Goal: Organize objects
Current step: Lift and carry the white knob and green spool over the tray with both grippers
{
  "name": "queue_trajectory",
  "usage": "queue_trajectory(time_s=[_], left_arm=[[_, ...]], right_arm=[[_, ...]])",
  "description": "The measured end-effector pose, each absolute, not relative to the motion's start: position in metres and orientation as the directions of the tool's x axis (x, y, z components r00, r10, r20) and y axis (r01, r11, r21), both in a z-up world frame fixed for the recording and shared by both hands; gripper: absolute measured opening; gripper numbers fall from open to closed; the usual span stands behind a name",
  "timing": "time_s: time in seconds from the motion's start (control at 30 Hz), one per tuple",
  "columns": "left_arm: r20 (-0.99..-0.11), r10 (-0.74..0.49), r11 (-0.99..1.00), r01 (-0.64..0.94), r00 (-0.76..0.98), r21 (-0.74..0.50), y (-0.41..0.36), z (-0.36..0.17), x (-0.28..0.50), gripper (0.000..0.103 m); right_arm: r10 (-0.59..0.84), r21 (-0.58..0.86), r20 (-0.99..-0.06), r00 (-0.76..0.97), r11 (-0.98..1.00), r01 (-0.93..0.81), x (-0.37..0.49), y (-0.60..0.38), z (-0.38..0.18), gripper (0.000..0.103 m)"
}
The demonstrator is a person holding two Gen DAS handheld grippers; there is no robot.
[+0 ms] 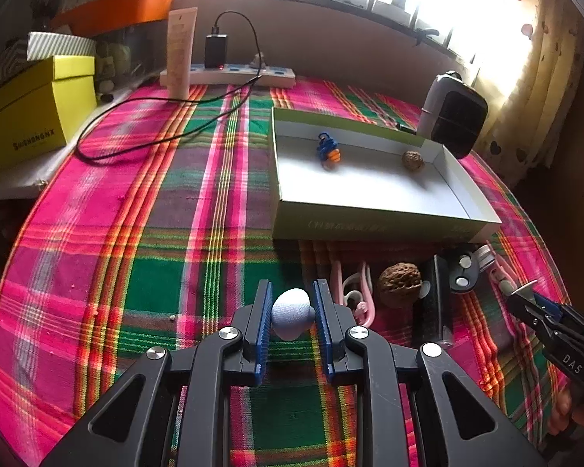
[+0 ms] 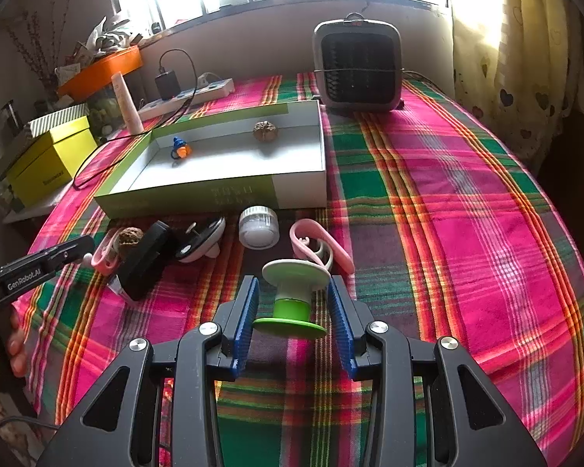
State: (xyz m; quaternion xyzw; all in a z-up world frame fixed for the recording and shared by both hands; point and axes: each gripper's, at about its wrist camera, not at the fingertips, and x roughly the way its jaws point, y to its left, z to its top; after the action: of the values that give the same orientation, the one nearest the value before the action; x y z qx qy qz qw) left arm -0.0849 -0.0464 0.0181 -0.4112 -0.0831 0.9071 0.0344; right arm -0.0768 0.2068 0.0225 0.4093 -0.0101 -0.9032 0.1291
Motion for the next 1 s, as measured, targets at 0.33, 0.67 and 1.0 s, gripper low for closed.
queue_trajectory(time_s=[0.33, 0.67, 1.0], left_arm=[[-0.712, 0.152, -0.983, -0.031, -0.685, -0.179, -0.037, 0.039, -0.089, 0.019], [-0.701, 0.182, -0.979, -0.061, -0.689, -0.194, -0.026, 0.052, -0.113, 0.019], [-0.697, 0.208, -0.976, -0.095, -0.687, -0.198, -0.012, 0.061, -0.148, 0.019]], right_arm=[[-0.262, 0.118, -0.711, -0.653, -0.959, 0.256, -0.084, 0.202, 0.040, 0.038], [-0.281, 0.098, -0.692, -0.665, -0.949, 0.298, -0.101, 0.192, 0.054, 0.038], [-0.292, 0.078, -0.677, -0.675, -0.941, 0.328, -0.136, 0.183, 0.065, 0.038]])
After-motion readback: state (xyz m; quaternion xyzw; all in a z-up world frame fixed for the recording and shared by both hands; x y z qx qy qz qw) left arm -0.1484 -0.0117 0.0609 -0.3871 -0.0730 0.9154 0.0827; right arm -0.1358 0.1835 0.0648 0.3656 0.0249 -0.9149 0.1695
